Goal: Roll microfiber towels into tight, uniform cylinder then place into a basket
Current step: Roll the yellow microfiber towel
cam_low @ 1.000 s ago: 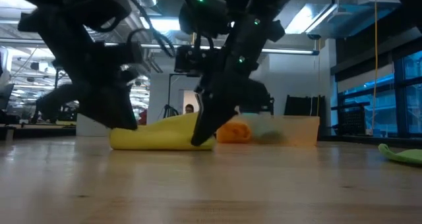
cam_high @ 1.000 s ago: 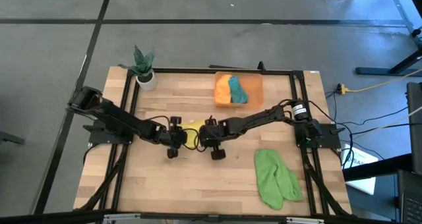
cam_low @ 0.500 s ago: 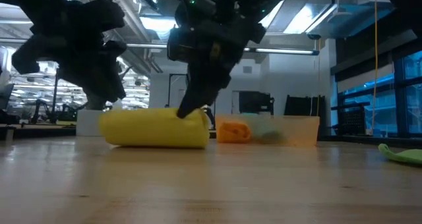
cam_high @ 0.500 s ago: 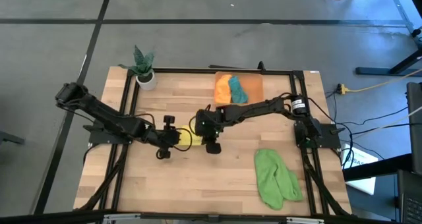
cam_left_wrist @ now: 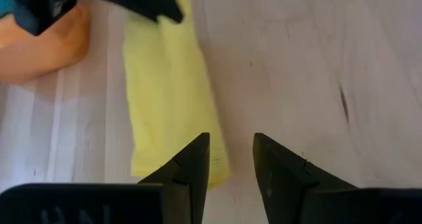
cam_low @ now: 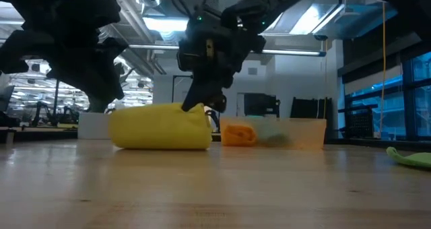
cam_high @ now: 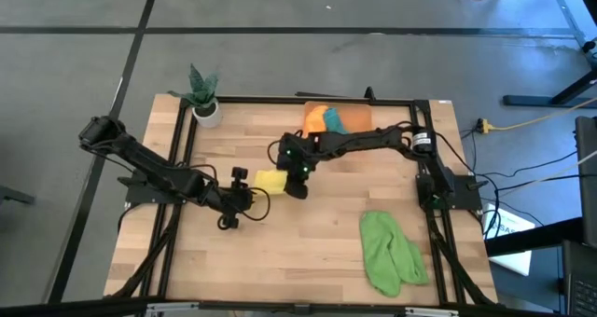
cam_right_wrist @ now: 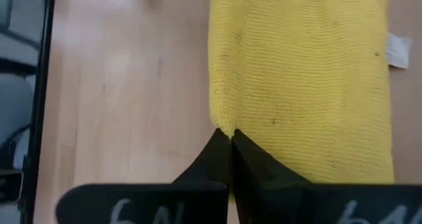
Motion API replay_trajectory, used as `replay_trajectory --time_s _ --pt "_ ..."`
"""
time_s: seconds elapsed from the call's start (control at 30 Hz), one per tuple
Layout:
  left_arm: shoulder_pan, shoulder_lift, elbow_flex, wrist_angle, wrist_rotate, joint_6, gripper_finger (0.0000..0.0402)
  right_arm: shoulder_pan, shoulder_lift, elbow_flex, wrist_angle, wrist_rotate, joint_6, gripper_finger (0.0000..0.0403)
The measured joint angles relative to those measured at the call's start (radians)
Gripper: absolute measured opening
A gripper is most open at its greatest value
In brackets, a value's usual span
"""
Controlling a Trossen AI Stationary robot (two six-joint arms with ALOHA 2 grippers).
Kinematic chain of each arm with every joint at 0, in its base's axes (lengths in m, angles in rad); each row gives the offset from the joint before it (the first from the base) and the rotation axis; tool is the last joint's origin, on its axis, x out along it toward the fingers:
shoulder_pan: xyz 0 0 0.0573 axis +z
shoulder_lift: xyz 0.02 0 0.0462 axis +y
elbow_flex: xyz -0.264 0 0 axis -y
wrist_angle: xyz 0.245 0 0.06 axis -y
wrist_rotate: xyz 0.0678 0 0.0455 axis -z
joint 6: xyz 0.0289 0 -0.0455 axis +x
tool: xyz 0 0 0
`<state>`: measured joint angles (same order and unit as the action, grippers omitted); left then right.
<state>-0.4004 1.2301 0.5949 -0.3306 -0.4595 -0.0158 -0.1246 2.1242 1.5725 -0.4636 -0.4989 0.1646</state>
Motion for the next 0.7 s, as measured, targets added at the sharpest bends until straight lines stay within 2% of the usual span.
replay_trajectory --time_s 0.27,0.37,0.43,0.5,0.7 --pt "0.001 0.0 0.0 0.002 0.0 0.01 0.0108 -0.057 0.0 0.0 0.001 -0.013 0.095 0.0002" --pt "0.0 0.0 0.0 0.002 -0.009 0.01 0.0108 -0.084 0.0 0.0 0.006 -0.079 0.116 0.0002" --pt "0.002 0.001 0.0 0.008 -0.054 0.01 0.0108 -0.095 0.0 0.0 0.012 -0.12 0.12 0.0002" --pt "0.021 0.022 0.0 0.039 -0.085 0.011 0.0108 -0.097 -0.001 0.0 0.01 -0.13 0.12 0.0002" --pt "0.107 0.131 -0.005 0.172 -0.086 0.132 0.0108 -0.097 -0.001 0.0 0.009 -0.149 0.125 0.0004"
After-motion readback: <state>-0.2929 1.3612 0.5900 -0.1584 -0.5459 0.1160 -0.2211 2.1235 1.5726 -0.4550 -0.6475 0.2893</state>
